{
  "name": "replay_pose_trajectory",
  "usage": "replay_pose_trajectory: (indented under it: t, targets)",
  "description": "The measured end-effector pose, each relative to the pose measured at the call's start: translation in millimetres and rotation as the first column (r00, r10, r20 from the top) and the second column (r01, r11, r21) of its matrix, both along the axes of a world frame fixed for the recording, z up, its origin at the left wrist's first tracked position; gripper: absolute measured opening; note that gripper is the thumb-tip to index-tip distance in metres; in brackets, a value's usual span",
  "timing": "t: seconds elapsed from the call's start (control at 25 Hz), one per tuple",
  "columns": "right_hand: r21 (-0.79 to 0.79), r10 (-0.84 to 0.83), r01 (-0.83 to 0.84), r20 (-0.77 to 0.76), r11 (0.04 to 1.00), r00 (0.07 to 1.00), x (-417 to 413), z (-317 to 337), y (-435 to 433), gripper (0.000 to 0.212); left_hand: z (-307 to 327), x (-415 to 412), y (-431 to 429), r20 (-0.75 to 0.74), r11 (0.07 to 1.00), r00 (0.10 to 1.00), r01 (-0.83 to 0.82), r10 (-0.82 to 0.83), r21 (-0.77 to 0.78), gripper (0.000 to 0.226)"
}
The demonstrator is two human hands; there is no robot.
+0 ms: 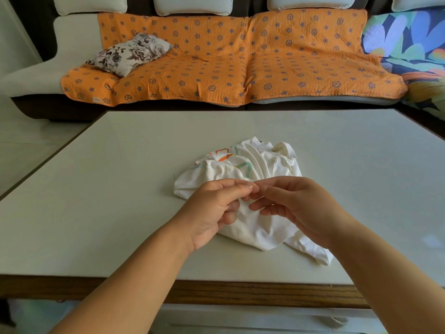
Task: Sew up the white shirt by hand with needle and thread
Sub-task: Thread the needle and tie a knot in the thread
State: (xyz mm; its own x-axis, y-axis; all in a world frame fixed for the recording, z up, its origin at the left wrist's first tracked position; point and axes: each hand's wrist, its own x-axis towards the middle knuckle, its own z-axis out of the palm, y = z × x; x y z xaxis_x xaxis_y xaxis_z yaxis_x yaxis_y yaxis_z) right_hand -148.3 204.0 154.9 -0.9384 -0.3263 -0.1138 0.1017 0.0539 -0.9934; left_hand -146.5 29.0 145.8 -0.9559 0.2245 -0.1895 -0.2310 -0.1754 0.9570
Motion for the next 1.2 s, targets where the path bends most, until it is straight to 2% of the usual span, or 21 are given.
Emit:
replay_pose_trajectory:
  t: [0.36,0.56,0.76,0.96,1.08,1.2]
  targets:
    - [0.198,-0.031,0.061,-0.149,0.978,0.988,5,8,0,0.013,4,4,-12,-0.087,0.98,0.988,0.113,-0.128,-0.165,0.019]
    - [0.378,-0.05,0.145,-0.248,0.914,0.967,12,5,-6,0.009,3,6,-15,-0.08,0.971,0.985,0.136,-0.154,-0.196,0.018]
    - [0.334,-0.064,0.149,-0.25,0.931,0.966,13,4,-8,0.01,7,7,-14,-0.035,0.984,0.988,0.148,-0.152,-0.101,0.024]
    - [0.275,-0.068,0.129,-0.218,0.953,0.973,14,6,-7,0.011,8,8,-10,0.02,0.998,0.998,0.063,-0.062,-0.028,0.026]
    - [0.249,-0.063,0.114,-0.205,0.962,0.977,14,5,-8,0.011,7,8,-8,-0.001,0.997,1.0,0.008,-0.008,-0.071,0.026]
    - [0.225,-0.063,0.108,-0.2,0.968,0.978,13,4,-8,0.011,5,11,-6,-0.089,0.979,0.995,-0.069,0.053,-0.194,0.021]
